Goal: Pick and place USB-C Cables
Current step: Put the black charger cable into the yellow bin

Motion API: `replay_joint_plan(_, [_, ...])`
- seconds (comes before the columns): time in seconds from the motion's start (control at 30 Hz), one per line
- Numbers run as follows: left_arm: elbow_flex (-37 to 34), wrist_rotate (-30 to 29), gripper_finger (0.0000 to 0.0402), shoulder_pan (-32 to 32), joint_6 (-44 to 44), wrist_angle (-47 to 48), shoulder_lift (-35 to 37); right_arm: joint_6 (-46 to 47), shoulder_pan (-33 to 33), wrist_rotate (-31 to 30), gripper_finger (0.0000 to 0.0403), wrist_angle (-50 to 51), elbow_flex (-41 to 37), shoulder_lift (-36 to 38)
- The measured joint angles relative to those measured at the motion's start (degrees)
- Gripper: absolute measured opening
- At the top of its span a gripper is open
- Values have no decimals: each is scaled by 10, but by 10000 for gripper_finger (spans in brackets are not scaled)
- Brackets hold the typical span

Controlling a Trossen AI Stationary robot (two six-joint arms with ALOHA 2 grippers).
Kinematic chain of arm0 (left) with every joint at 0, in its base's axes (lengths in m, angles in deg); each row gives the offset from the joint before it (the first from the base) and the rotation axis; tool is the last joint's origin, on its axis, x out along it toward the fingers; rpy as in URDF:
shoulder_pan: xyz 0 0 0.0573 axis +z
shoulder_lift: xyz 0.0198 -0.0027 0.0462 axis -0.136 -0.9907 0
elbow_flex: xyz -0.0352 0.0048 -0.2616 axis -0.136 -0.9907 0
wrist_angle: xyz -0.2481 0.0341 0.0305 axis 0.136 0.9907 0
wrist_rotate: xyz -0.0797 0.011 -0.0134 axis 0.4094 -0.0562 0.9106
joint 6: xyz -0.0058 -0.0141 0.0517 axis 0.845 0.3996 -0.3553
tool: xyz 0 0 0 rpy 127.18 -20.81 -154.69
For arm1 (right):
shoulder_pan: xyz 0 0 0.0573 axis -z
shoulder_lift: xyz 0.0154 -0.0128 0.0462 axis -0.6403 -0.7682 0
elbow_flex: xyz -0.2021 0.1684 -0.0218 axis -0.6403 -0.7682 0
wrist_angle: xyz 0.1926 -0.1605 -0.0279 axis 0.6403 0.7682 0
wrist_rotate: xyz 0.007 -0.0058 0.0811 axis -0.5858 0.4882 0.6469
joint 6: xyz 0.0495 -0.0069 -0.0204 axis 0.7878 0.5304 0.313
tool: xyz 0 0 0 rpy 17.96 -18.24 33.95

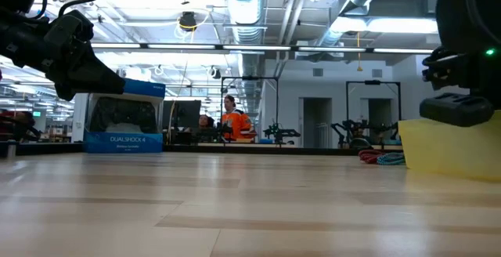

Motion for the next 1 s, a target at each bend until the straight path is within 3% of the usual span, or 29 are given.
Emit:
replay_joint_plan(0.4, [0, 0, 113, 0, 0, 0, 0, -2, 0, 3, 45, -6, 0, -3])
replay_joint_plan(0.73, [0, 0, 113, 0, 0, 0, 0, 1, 0, 3, 121, 3, 0, 1])
replay_joint_plan(1.0, [0, 0, 113, 0, 0, 0, 0, -4, 0, -24, 168, 38, 0, 76])
